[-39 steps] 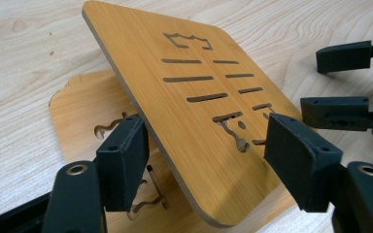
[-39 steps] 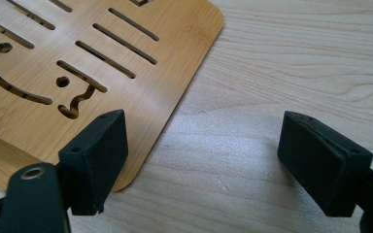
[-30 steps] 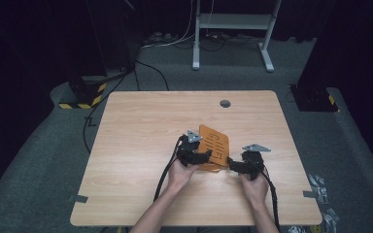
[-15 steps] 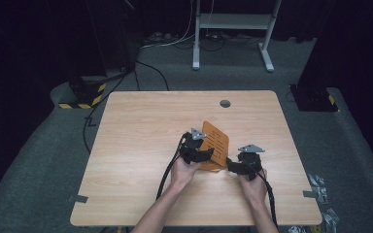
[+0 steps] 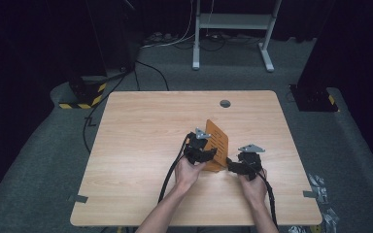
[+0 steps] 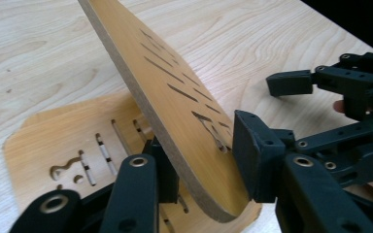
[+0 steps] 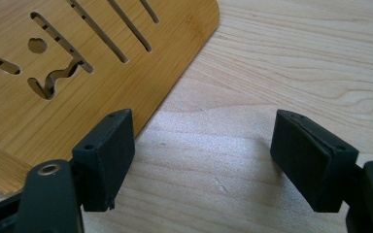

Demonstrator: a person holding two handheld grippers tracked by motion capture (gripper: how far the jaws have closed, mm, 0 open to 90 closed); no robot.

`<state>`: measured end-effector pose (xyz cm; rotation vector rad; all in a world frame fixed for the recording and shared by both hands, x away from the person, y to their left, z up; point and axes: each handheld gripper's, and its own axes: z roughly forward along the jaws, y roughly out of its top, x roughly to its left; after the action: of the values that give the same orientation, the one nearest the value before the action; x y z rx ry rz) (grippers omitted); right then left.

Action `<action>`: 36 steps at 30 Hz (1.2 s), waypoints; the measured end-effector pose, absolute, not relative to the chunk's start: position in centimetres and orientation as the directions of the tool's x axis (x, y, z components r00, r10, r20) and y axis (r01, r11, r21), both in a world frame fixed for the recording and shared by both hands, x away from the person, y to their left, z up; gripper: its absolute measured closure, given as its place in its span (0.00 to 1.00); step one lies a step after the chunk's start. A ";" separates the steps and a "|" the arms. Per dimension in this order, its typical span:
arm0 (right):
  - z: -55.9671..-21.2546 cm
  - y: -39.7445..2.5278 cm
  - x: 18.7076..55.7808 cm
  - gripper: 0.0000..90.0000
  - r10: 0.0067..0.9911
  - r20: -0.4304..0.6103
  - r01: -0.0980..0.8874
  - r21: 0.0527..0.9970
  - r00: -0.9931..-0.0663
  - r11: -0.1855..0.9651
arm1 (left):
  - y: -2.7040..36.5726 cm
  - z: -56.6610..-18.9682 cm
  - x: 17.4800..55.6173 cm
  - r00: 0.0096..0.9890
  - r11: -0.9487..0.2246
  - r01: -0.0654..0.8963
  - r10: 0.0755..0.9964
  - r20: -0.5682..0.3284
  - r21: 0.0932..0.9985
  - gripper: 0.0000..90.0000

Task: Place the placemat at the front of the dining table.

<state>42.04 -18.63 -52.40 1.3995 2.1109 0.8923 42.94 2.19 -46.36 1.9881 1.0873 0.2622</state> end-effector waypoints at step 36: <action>-52.4 -18.7 42.0 0.25 0.927 -0.010 0.640 0.720 -0.375 0.267 | 1.2 -46.0 42.0 0.628 -0.210 0.611 0.715 -0.306 0.763 0.86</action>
<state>41.99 -18.65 -52.39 1.4166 2.1102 0.8890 42.03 1.19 -46.02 1.9094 1.0517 0.1393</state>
